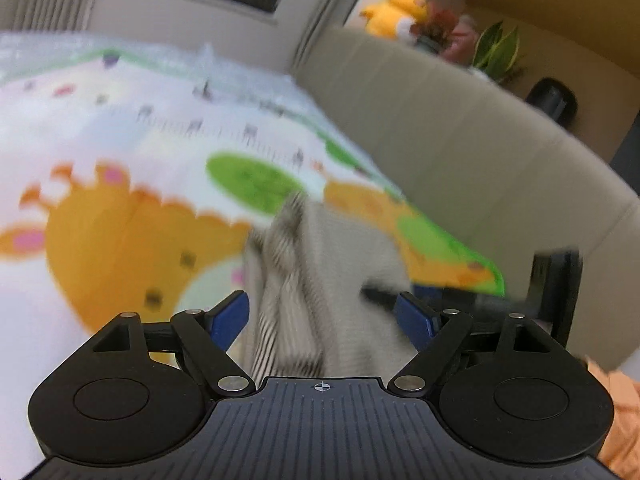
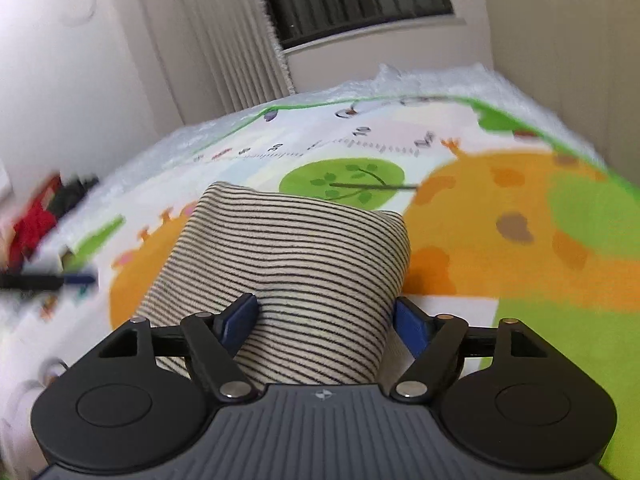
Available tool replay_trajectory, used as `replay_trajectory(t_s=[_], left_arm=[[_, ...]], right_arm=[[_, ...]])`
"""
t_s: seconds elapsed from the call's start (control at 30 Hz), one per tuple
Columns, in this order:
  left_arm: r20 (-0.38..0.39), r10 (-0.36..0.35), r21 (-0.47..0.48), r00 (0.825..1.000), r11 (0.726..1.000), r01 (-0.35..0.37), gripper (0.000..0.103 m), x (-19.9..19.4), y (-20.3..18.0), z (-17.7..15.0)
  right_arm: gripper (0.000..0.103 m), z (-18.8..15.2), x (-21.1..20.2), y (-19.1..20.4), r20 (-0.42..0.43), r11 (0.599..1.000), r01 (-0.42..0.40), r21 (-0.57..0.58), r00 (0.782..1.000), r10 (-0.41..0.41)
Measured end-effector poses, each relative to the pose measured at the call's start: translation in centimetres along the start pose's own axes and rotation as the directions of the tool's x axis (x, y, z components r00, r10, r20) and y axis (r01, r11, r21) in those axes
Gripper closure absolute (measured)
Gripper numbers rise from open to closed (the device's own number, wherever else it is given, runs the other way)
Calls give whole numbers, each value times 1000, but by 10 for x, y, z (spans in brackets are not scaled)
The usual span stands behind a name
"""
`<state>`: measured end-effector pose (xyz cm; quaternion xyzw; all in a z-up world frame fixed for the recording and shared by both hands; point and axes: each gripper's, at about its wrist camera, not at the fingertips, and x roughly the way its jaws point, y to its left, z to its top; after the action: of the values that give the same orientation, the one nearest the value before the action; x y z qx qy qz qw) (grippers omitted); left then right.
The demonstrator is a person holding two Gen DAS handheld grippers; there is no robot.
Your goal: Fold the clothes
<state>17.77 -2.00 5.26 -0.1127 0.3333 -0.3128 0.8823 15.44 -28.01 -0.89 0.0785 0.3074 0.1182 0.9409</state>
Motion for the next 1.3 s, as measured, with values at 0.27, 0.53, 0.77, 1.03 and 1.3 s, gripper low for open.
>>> replay_trajectory(t_s=[0.27,0.53,0.77,1.03,1.3], left_arm=[[-121,120,196,985,976,-95,24,80,-17,4],[-123,120,216,985,972,-91,22,84,-7,-12],[-144,38,101,989,995,-23,21,82,15,-18],[-99,-104,-112,990,989,93,30,57,63,-35],[-16,65,-162,998,985,-67,31,-22,139,-29]], right_arm=[[22,-12,-40,12,42,996,50,-69,998,-47],[21,-31,-58,-43,71,946,-30,322,997,7],[20,-35,-30,-41,13,913,-43,405,999,42],[28,-22,8,-2,-37,928,-152,341,984,175],[34,13,75,86,-88,916,-309,255,936,340]])
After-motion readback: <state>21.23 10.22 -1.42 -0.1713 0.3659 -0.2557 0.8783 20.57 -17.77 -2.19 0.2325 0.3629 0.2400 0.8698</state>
